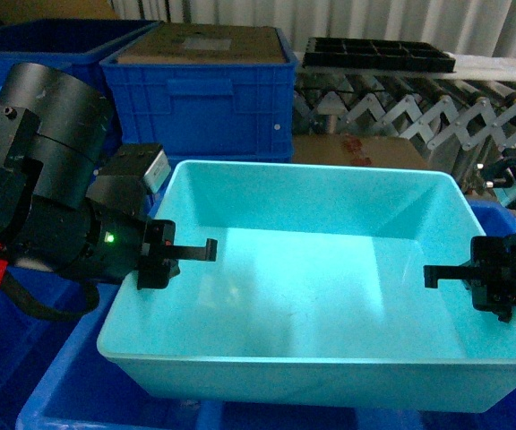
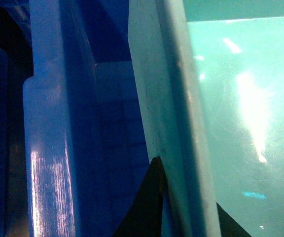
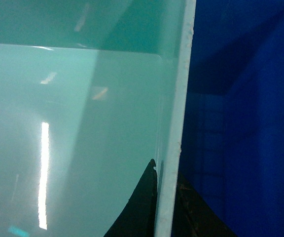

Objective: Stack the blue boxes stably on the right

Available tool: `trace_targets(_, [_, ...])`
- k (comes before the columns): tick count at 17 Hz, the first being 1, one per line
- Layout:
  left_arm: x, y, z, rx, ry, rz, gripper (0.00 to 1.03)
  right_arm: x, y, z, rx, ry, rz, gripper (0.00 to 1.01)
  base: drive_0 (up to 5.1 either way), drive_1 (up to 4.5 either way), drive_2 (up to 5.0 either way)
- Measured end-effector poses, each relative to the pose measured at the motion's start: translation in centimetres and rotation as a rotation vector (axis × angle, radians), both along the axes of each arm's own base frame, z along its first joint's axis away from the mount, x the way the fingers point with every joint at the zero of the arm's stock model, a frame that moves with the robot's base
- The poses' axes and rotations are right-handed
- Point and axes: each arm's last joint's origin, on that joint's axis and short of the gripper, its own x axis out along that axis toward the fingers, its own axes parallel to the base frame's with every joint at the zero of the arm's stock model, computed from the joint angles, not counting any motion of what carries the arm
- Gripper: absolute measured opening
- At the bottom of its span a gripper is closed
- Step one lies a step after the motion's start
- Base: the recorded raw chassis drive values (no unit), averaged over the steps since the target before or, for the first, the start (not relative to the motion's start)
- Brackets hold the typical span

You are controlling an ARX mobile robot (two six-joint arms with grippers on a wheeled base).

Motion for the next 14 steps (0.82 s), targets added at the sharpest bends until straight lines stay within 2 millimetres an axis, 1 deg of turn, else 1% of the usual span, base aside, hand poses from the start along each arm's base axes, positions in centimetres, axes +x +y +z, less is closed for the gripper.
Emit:
trace_targets(2, [0.09,-0.07,0.09,-0.002,-0.011,0.002,0.06,0.07,0.01,-0.02,0.0,-0.007,0.0,0.07,0.0,0.0,0.0])
trace_targets(5, [0.38,-0.16,-0.42,0.001,0.003,0.004,0.06,0.11,-0.17,-0.29,-0.001,0.002,-0.002,0.07,0.0,0.0,0.0])
trace_targets(8, [0.53,-0.38,-0.47,0.001,0.004,0.0,0.06,0.2,-0.46,-0.54,0.0,0.01,-0.007,0.07,0.0,0.0,0.0])
trace_targets(14, [0.69,-0.48,-0.32,0.003,-0.001,0.004,0.06,0.64,-0.51,-0.29,0.0,0.002,-0.003,0.07,0.0,0.0,0.0])
